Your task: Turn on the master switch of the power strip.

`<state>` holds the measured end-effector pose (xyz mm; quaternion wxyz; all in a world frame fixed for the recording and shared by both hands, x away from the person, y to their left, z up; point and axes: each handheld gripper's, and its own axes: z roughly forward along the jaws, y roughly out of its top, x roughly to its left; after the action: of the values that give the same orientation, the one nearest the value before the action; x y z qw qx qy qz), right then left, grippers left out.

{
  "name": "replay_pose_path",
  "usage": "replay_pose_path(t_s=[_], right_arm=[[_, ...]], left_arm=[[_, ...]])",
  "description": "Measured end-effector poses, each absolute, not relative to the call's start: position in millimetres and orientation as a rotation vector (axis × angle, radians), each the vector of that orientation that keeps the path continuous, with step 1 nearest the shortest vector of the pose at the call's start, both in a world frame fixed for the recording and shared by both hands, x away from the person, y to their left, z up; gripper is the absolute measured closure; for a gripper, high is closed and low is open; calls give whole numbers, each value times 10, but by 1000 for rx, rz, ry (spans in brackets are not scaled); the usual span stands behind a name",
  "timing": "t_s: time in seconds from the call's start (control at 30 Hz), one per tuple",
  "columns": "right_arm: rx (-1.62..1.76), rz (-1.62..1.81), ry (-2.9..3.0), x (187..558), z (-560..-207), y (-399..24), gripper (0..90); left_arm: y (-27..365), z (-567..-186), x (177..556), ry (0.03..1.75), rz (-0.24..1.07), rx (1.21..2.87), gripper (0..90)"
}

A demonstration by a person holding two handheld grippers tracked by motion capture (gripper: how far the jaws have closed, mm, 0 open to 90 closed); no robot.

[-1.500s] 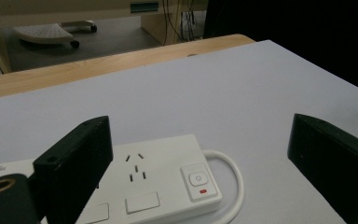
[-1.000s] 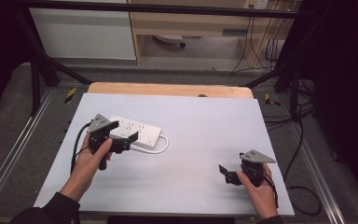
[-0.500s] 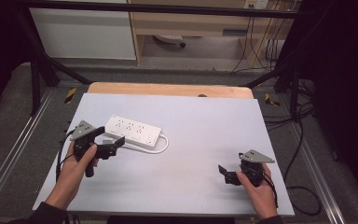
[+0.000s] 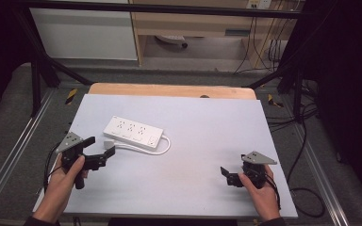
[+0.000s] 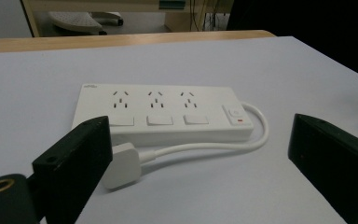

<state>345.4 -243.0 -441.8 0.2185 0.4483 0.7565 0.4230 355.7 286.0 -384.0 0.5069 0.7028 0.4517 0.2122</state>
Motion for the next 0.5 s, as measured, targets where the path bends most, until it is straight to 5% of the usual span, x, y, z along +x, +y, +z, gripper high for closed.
replay_pose_path(t_s=[0.5], right_arm=[[1245,1169,2097,3456,-4423,-2426,31]], left_arm=[[2951,-3901,3356,1077,515,1684,63]])
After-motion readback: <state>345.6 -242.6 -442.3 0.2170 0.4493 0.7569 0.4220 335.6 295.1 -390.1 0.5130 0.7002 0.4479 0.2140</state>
